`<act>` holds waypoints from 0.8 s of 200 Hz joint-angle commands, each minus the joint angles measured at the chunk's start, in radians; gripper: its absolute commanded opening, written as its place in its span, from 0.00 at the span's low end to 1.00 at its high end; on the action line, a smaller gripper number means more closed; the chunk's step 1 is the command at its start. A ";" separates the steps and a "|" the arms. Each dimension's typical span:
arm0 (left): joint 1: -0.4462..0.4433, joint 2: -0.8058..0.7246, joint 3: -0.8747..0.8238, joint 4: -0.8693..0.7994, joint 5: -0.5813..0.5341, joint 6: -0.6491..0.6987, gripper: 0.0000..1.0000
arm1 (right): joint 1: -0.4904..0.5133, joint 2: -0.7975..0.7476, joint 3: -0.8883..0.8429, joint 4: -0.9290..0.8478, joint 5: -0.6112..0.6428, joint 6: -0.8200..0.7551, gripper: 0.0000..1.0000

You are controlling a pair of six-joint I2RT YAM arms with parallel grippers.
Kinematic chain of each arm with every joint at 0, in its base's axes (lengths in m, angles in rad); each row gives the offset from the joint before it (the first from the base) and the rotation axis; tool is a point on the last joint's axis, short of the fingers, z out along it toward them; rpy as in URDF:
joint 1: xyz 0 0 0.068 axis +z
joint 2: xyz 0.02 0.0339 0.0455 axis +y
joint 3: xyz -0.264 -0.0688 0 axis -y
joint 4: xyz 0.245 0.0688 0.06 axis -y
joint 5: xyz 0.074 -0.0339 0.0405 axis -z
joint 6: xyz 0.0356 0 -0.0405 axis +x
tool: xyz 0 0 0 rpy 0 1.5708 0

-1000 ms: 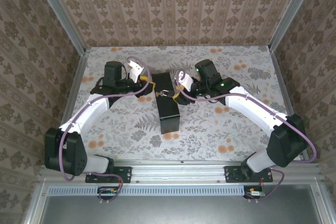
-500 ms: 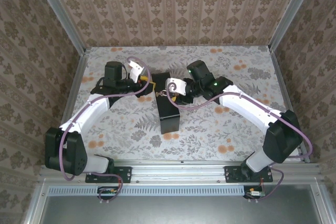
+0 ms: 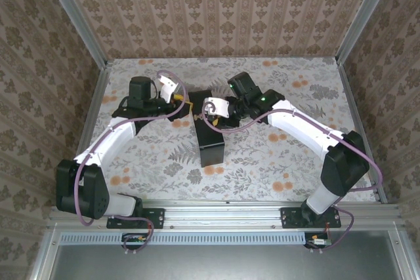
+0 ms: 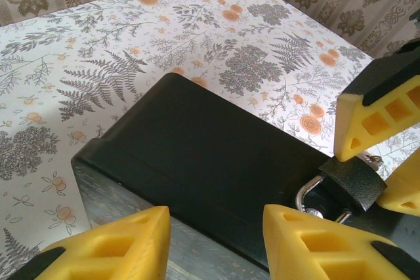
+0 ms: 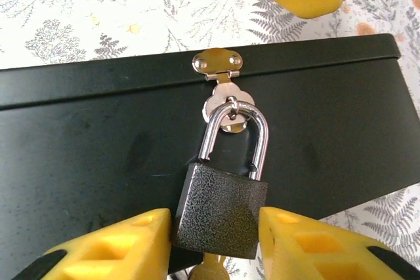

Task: Unlock the padlock with the key

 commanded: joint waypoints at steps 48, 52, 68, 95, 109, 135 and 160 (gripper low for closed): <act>0.007 -0.031 -0.014 -0.019 0.038 -0.002 0.41 | 0.001 0.100 0.096 -0.123 0.048 0.096 0.26; 0.007 -0.032 -0.015 -0.018 0.038 -0.002 0.41 | 0.000 0.102 0.100 -0.125 0.046 0.105 0.25; 0.007 -0.036 -0.019 -0.022 0.038 -0.002 0.41 | -0.003 0.107 0.110 -0.126 0.025 0.144 0.23; 0.007 -0.043 -0.026 -0.019 0.036 -0.004 0.41 | -0.006 0.116 0.115 -0.127 -0.010 0.200 0.21; 0.007 -0.045 -0.027 -0.015 0.037 -0.010 0.40 | -0.013 0.125 0.125 -0.135 -0.036 0.237 0.21; 0.008 -0.042 -0.021 -0.007 0.042 -0.015 0.40 | -0.039 0.127 0.134 -0.121 -0.124 0.330 0.21; 0.006 -0.037 -0.016 -0.004 0.053 -0.019 0.40 | -0.045 0.141 0.142 -0.115 -0.129 0.355 0.21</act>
